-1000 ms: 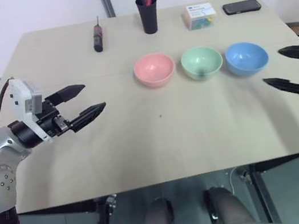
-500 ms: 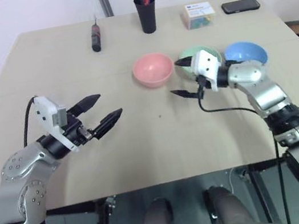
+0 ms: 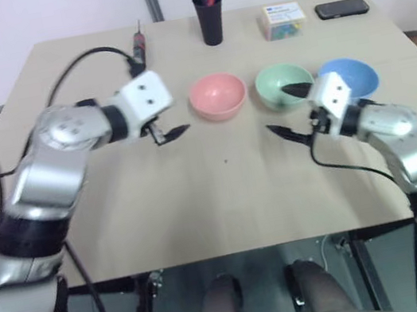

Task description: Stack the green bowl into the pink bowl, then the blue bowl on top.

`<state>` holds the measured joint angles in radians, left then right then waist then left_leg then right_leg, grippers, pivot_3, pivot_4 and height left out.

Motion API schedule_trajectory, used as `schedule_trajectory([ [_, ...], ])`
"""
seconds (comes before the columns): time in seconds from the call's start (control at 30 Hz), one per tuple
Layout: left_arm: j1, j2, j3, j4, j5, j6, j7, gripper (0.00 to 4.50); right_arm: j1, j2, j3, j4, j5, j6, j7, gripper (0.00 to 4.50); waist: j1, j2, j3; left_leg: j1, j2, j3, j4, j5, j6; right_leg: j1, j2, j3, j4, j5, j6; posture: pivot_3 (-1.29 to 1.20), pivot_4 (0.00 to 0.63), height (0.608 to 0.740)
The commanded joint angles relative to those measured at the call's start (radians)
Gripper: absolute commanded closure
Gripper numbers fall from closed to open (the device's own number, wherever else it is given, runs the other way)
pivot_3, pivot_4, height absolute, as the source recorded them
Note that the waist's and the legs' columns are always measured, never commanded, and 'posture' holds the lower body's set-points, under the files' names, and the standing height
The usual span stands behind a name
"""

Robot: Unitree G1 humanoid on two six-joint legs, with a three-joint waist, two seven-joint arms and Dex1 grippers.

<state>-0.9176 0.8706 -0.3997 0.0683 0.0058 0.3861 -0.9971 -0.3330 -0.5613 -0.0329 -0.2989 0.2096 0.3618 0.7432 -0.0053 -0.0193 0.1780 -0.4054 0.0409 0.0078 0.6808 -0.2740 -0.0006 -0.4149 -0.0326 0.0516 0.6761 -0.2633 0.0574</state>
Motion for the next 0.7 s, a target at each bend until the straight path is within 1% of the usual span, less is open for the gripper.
schedule_trajectory([
  [0.03,-0.135,-0.08,-0.072,0.203,0.111,-0.158,-0.063,0.0,0.141,-0.052,-0.151,-0.249,0.077,0.143,-0.045,0.03,0.0,0.0,0.0,-0.002,0.0,-0.001,0.001,0.0,0.0,-0.001,0.0,0.0,0.0,0.0,0.0,0.0,0.15,0.74],
  [0.1,-0.209,-0.151,-0.1,0.329,0.155,-0.24,-0.073,0.0,0.23,-0.077,-0.216,-0.348,0.114,0.205,-0.054,0.03,-0.002,0.0,0.0,-0.007,0.0,-0.002,0.005,0.0,0.0,-0.004,0.0,-0.002,0.0,0.0,0.0,0.0,0.15,0.74],
  [0.2,-0.285,-0.218,-0.119,0.468,0.199,-0.332,-0.099,0.0,0.298,-0.087,-0.274,-0.437,0.168,0.267,-0.074,0.03,-0.009,-0.001,0.0,-0.009,-0.001,-0.004,0.006,0.0,0.0,-0.004,-0.001,-0.004,0.0,0.0,0.0,0.0,0.15,0.74],
  [0.33,-0.349,-0.279,-0.146,0.612,0.262,-0.436,-0.128,0.0,0.326,-0.083,-0.303,-0.488,0.209,0.295,-0.103,0.03,-0.013,0.0,0.0,-0.008,-0.001,-0.005,0.006,0.0,0.0,-0.004,0.0,-0.004,0.001,0.0,0.0,0.0,0.15,0.74],
  [0.47,-0.382,-0.322,-0.161,0.716,0.311,-0.495,-0.138,0.0,0.321,-0.076,-0.293,-0.505,0.227,0.295,-0.134,0.03,-0.008,0.0,0.0,-0.008,-0.001,-0.006,0.007,0.0,0.0,-0.004,0.0,-0.005,0.001,0.0,0.001,0.0,0.15,0.74],
  [0.53,-0.383,-0.332,-0.167,0.745,0.336,-0.523,-0.147,0.51,0.316,-0.079,-0.285,-0.507,0.233,0.293,-0.145,0.0,-0.007,-0.001,0.0,-0.009,-0.001,-0.006,0.007,0.0,0.0,-0.004,0.0,-0.005,0.001,0.0,0.001,0.0,0.15,0.74],
  [0.57,-0.384,-0.339,-0.165,0.759,0.343,-0.534,-0.152,0.9,0.313,-0.082,-0.283,-0.506,0.235,0.291,-0.148,0.0,-0.007,-0.001,0.0,-0.009,-0.001,-0.007,0.007,0.0,0.0,-0.004,0.0,-0.005,0.001,0.0,0.001,0.0,0.15,0.74],
  [0.6,-0.385,-0.346,-0.162,0.771,0.349,-0.544,-0.155,1.47,0.312,-0.085,-0.281,-0.504,0.236,0.287,-0.151,0.0,-0.007,-0.001,0.0,-0.01,-0.001,-0.007,0.007,0.0,0.0,-0.004,0.0,-0.006,0.001,0.0,0.001,0.0,0.15,0.74],
  [0.63,-0.386,-0.355,-0.157,0.784,0.351,-0.552,-0.156,1.92,0.311,-0.087,-0.277,-0.502,0.236,0.283,-0.154,0.0,-0.007,-0.001,0.0,-0.01,-0.001,-0.007,0.007,0.0,0.0,-0.004,0.0,-0.006,0.001,0.0,0.001,0.0,0.15,0.74],
  [0.7,-0.388,-0.371,-0.153,0.802,0.362,-0.566,-0.148,2.65,0.311,-0.089,-0.273,-0.498,0.234,0.277,-0.157,0.0,-0.006,-0.001,0.0,-0.01,-0.001,-0.007,0.007,0.0,0.0,-0.004,-0.001,-0.006,0.001,0.0,0.001,0.0,0.15,0.74],
])
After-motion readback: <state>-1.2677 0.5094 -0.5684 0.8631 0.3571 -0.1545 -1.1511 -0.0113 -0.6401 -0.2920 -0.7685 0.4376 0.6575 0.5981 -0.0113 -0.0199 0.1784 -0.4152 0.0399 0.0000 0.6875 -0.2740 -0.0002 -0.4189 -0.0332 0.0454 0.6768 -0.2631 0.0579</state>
